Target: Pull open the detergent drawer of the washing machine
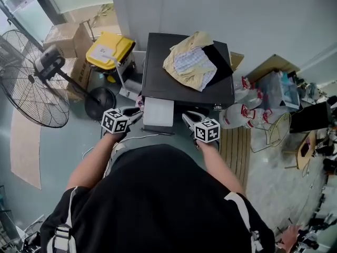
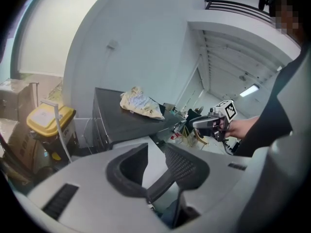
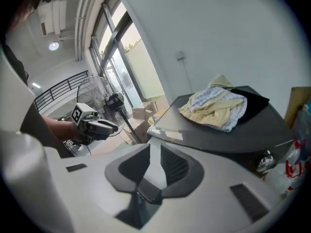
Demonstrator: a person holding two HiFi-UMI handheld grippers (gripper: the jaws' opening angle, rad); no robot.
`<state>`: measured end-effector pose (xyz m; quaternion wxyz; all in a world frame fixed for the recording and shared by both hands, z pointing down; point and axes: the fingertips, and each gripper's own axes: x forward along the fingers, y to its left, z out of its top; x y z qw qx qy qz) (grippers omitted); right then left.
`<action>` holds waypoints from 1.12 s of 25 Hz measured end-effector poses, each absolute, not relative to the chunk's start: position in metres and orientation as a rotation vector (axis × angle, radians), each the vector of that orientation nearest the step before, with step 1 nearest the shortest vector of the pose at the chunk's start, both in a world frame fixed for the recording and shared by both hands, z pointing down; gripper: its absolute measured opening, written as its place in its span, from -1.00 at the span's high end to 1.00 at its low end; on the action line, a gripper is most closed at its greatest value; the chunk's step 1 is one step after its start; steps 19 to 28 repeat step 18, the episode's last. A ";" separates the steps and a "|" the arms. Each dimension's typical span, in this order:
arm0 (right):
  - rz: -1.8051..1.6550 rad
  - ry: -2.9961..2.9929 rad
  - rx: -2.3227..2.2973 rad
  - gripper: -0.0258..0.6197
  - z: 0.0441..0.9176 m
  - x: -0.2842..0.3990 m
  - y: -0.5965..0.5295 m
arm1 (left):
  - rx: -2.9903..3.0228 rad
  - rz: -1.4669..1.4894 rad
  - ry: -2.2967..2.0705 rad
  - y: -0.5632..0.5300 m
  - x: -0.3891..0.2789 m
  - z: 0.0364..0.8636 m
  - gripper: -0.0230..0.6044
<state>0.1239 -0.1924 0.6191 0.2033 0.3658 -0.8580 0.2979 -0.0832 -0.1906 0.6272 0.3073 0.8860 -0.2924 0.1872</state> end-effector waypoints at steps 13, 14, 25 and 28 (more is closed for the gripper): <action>0.749 -2.464 1.048 0.72 0.585 0.125 -0.196 | 2.376 0.423 -0.848 -0.190 -0.090 0.598 0.57; 0.747 -2.463 1.048 0.72 0.584 0.126 -0.196 | 2.376 0.419 -0.854 -0.190 -0.091 0.596 0.57; 0.746 -2.461 1.048 0.72 0.582 0.133 -0.194 | 2.376 0.406 -0.882 -0.192 -0.094 0.590 0.57; 0.746 -2.461 1.048 0.72 0.582 0.133 -0.194 | 2.376 0.406 -0.882 -0.192 -0.094 0.590 0.57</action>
